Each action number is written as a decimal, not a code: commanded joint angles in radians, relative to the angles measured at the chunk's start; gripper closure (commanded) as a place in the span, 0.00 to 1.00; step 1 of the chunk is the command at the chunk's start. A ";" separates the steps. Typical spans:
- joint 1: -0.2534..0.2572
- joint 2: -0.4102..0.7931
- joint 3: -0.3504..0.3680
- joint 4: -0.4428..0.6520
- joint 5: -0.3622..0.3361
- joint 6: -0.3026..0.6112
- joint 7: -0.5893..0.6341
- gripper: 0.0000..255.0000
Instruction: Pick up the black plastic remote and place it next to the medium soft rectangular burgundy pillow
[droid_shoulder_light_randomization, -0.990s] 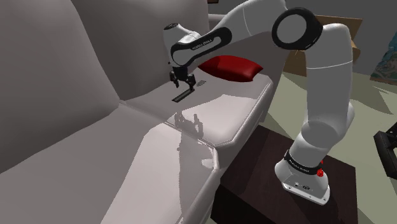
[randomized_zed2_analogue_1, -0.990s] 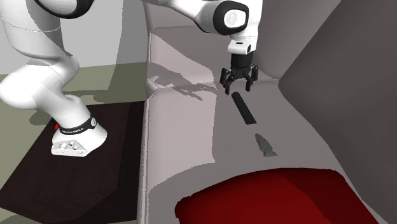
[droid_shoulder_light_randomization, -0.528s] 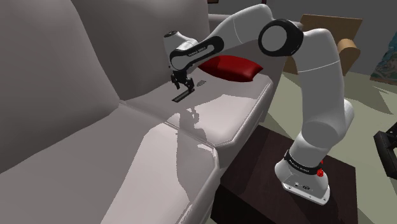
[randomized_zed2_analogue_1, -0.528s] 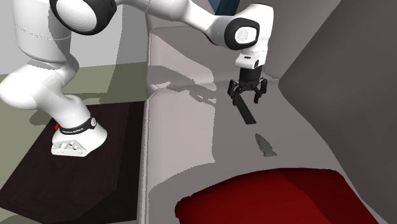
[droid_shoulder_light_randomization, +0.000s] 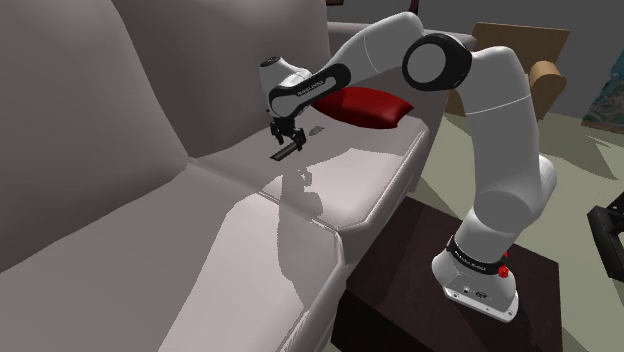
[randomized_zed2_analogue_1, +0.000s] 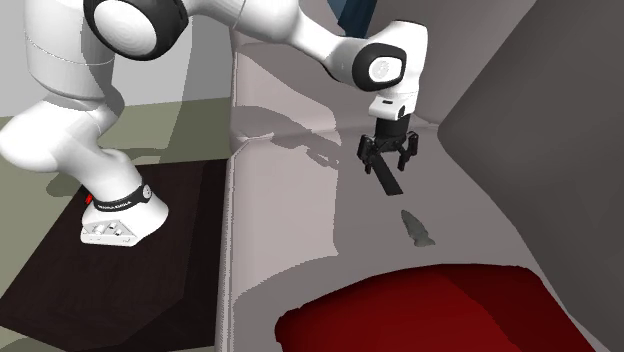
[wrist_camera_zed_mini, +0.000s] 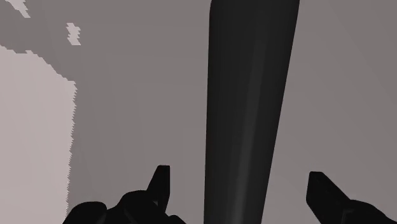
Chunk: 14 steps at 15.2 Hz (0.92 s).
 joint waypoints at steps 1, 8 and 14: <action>0.000 0.000 0.000 0.000 0.000 0.000 0.000 0.00; 0.000 0.001 0.000 0.002 0.000 -0.001 -0.001 1.00; -0.001 -0.006 0.002 0.004 0.002 -0.009 -0.003 1.00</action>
